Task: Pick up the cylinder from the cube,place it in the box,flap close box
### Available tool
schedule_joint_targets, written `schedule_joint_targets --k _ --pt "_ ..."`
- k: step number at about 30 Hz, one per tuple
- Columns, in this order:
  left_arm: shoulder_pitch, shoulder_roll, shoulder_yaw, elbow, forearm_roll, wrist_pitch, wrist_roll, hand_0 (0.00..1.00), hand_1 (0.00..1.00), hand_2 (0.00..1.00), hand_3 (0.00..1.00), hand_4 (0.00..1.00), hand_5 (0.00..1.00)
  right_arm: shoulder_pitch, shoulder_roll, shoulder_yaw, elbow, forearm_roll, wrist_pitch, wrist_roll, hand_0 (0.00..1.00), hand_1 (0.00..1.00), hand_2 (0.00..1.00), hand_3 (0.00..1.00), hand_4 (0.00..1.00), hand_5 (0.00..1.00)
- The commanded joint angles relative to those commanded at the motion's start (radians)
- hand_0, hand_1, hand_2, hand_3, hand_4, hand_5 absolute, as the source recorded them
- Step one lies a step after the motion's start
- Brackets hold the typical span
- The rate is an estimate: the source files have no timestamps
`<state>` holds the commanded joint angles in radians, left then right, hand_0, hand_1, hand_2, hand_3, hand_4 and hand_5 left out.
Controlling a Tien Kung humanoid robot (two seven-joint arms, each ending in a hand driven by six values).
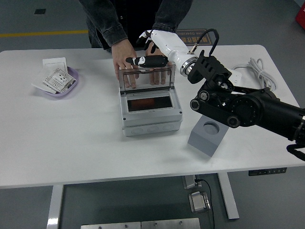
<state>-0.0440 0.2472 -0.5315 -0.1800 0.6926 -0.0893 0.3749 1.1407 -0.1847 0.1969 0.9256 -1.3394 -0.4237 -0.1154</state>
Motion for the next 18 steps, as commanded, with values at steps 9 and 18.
schedule_joint_targets --k 9,18 --pt "-0.011 0.003 0.053 0.000 -0.045 0.000 -0.011 0.653 0.678 0.569 0.558 0.456 0.035 -0.015 0.050 -0.061 -0.153 0.099 -0.022 0.033 0.550 0.498 0.579 0.703 0.998 0.749" --pt "-0.009 -0.002 0.047 0.000 -0.039 0.001 -0.011 0.652 0.677 0.569 0.558 0.455 0.031 -0.053 0.043 -0.083 -0.122 0.089 -0.032 0.042 0.561 0.494 0.582 0.706 0.998 0.758"
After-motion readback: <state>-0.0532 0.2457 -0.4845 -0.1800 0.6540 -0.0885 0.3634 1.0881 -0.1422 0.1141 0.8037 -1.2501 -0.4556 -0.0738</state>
